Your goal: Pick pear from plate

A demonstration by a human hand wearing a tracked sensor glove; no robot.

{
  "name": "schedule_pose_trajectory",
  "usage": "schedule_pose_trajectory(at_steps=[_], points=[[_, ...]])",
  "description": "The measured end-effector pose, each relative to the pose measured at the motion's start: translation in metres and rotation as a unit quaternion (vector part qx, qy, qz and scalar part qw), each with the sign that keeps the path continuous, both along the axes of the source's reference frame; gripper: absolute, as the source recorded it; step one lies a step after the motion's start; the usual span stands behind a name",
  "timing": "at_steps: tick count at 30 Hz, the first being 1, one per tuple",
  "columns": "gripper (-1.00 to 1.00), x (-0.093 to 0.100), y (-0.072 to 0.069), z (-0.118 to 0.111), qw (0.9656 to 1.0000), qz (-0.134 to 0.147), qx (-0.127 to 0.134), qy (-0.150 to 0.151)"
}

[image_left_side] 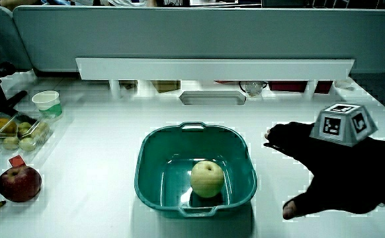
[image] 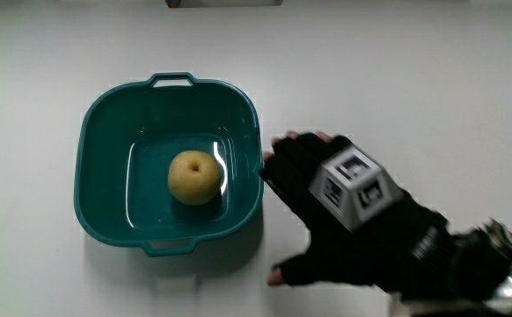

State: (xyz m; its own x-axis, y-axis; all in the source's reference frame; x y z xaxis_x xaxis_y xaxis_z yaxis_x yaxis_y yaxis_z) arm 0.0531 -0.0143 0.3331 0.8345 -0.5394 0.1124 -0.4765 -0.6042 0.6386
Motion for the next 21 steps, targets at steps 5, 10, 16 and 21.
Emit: schedule_pose_trajectory(at_steps=[5,10,16,21], points=[[0.00,-0.017,-0.016,0.019,0.9992,0.022,-0.020,0.026],[0.00,-0.035,-0.028,0.027,0.9987,0.021,-0.043,0.019],[0.00,-0.050,-0.039,0.045,0.9959,0.016,-0.088,0.013],[0.00,-0.059,-0.043,0.067,0.9934,0.020,-0.111,0.018]])
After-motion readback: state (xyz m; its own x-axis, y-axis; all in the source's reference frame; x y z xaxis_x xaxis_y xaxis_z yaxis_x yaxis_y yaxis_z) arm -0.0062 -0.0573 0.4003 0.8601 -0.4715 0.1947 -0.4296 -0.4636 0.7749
